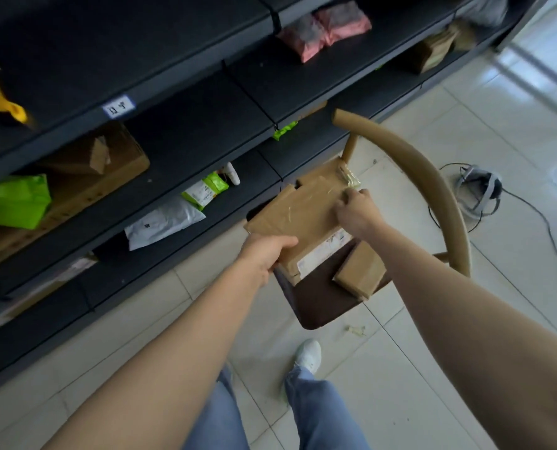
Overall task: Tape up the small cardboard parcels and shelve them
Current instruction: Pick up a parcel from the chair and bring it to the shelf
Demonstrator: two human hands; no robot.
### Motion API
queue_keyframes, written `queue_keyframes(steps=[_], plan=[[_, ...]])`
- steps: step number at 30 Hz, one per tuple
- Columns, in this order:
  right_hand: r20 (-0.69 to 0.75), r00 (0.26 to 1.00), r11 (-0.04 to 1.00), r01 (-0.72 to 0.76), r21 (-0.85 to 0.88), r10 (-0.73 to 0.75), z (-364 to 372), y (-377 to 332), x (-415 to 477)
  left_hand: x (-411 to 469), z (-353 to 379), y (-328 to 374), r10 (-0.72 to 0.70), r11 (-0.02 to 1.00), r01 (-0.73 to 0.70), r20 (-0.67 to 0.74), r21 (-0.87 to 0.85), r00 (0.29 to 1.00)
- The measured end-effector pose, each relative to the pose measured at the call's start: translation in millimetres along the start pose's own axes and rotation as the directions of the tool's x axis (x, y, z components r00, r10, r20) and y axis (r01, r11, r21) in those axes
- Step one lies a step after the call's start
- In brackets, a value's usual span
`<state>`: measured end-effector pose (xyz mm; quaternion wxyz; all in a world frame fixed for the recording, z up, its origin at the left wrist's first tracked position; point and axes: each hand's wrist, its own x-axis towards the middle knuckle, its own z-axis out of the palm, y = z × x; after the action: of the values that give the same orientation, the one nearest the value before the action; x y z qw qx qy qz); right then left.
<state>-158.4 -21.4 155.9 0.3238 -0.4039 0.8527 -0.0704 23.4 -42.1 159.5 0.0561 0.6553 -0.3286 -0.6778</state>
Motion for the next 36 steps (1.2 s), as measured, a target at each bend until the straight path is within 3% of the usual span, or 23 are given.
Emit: queue_keyframes(steps=[5,8,12,17,23,36], plan=[[-0.098,0.995,0.992,0.036,0.124,-0.024,-30.7,-57.7,-22.2,-32.9,-37.8,29.6,0.193,0.976,-0.184,-0.077,0.117,0.978],[-0.143,0.989,0.977,0.062,0.206,-0.033,-40.8,-95.3,-38.3,-46.5,-69.1,47.6,0.255,0.967,-0.254,-0.153,0.027,0.955],[-0.177,0.983,0.906,0.109,0.410,-0.038,-42.9,-146.8,-58.0,-63.5,-120.1,70.0,0.264,0.948,-0.295,-0.226,-0.119,0.938],[-0.135,0.988,0.805,0.141,0.576,-0.076,-33.6,-212.6,-79.6,-70.8,-190.7,84.4,0.159,0.941,-0.232,-0.282,-0.246,0.946],[-0.077,0.980,0.780,0.191,0.596,-0.181,-17.0,-284.5,-91.4,-70.2,-266.4,94.1,0.150,0.944,-0.232,-0.318,-0.236,0.936],[0.086,0.966,0.828,0.162,0.537,-0.245,35.4,-387.7,-99.4,-89.4,-388.4,99.8,0.313,0.883,-0.404,-0.341,-0.239,0.886]])
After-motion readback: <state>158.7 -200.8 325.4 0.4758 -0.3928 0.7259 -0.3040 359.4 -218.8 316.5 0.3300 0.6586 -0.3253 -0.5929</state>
